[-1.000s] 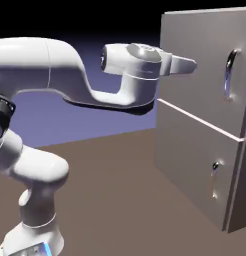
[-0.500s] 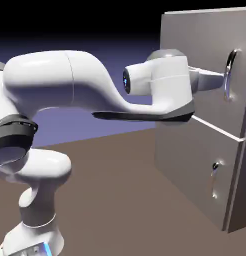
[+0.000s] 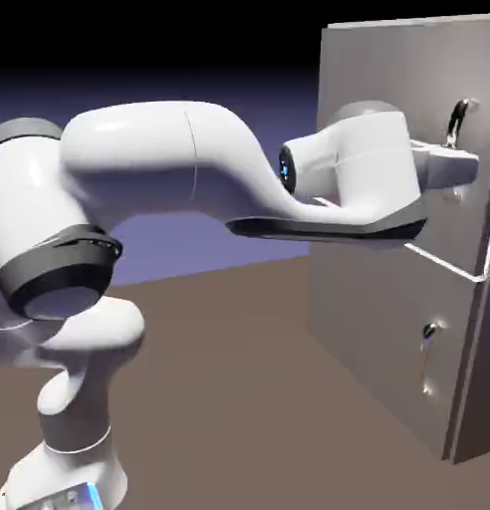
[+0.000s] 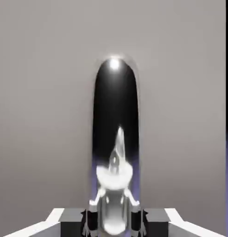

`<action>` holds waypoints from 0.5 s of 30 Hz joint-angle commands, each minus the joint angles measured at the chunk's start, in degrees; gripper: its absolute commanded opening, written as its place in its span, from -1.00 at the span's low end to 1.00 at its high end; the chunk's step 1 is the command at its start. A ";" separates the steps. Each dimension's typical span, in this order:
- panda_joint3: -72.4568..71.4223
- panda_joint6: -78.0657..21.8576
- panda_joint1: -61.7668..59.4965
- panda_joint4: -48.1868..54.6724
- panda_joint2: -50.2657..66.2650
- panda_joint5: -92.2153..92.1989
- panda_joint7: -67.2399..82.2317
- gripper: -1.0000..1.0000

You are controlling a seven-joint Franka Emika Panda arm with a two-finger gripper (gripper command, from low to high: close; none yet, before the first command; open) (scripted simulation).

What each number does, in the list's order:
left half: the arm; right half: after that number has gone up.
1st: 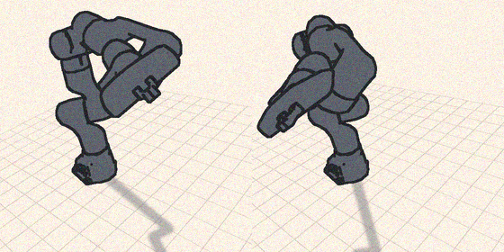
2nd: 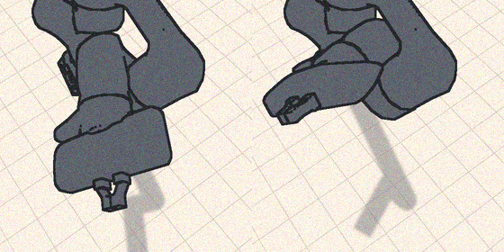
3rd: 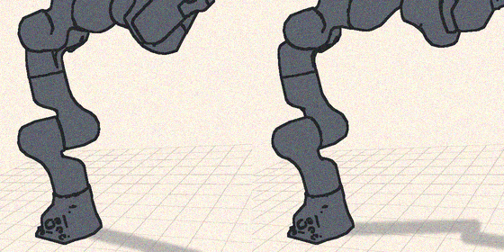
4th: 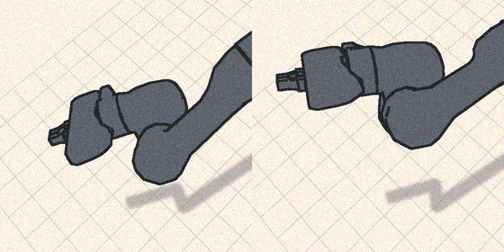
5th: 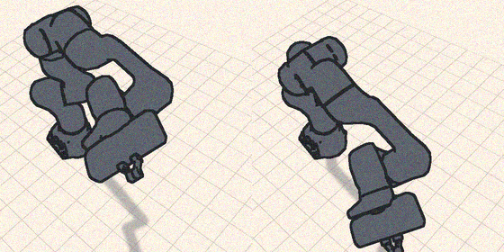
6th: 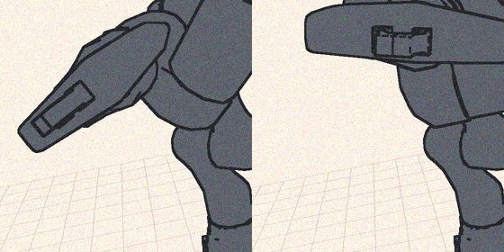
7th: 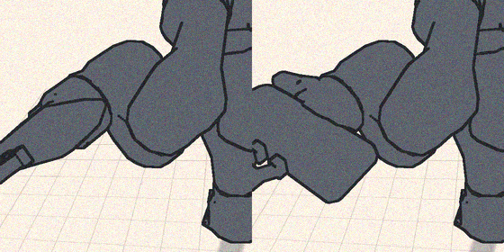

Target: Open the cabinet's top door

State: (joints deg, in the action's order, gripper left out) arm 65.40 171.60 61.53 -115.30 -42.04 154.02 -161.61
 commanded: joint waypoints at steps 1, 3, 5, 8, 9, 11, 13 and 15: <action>-1.60 -0.81 -2.08 -1.49 0.04 -0.79 0.08 -1.00; -4.86 -2.32 -6.23 -4.41 0.01 -2.42 0.41 -1.00; -8.21 -3.83 -10.38 -7.31 -0.23 -4.27 0.94 -1.00; -13.41 -6.15 -16.61 -11.72 -1.03 -7.51 2.15 -1.00; -15.20 -6.95 -18.69 -13.22 -1.43 -8.73 2.67 -1.00; -18.87 -8.62 -22.84 -16.29 -2.44 -11.40 3.87 -1.00; -22.68 -10.41 -27.00 -19.49 -3.78 -14.43 5.30 -1.00; -26.70 -12.35 -31.15 -22.86 -5.49 -17.91 6.99 -1.00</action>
State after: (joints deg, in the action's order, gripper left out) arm 38.70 159.30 30.37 -138.14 -47.54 136.18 -154.61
